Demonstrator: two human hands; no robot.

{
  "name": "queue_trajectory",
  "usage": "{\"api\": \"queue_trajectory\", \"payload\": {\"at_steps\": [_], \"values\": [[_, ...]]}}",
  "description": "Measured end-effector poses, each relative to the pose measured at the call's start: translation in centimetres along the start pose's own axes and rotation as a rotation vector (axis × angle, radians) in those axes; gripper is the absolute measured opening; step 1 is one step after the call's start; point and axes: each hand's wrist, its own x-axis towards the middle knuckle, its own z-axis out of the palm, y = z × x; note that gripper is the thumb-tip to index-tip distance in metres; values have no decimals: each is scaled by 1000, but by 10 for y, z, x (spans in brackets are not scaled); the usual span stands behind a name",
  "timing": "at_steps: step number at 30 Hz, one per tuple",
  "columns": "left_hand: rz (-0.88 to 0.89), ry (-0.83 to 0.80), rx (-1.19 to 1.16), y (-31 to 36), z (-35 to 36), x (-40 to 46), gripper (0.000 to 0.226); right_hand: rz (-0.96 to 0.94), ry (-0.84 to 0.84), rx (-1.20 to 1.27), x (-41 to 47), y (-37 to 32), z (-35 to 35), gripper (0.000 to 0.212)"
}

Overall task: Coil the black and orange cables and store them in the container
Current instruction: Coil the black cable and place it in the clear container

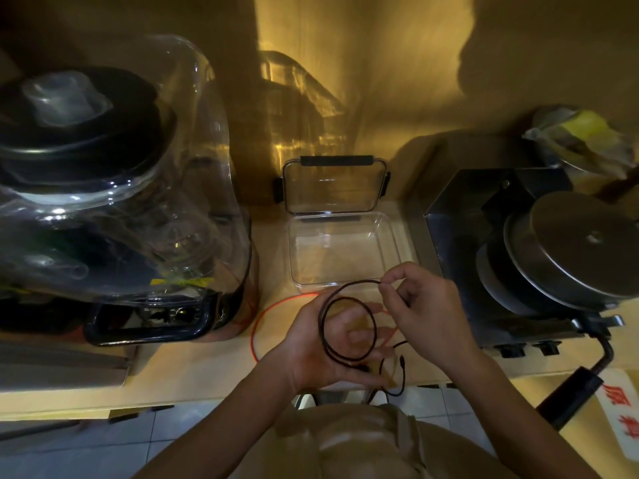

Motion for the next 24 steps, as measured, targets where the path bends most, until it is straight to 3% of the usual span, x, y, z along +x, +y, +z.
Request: {"api": "queue_trajectory", "payload": {"at_steps": [6, 16, 21, 24], "values": [[168, -6, -82, 1, 5, -4, 53, 7, -1, 34, -2, 0, -2, 14], [327, 100, -71, -7, 7, -5, 49, 31, -62, 61, -6, -3, 3, 13], [419, 93, -171, -7, 7, -7, 53, 171, -129, 42, -10, -7, 5, 15], [428, 63, -228, -7, 7, -8, 53, 286, -259, -2, -10, -9, 8, 8]]}}
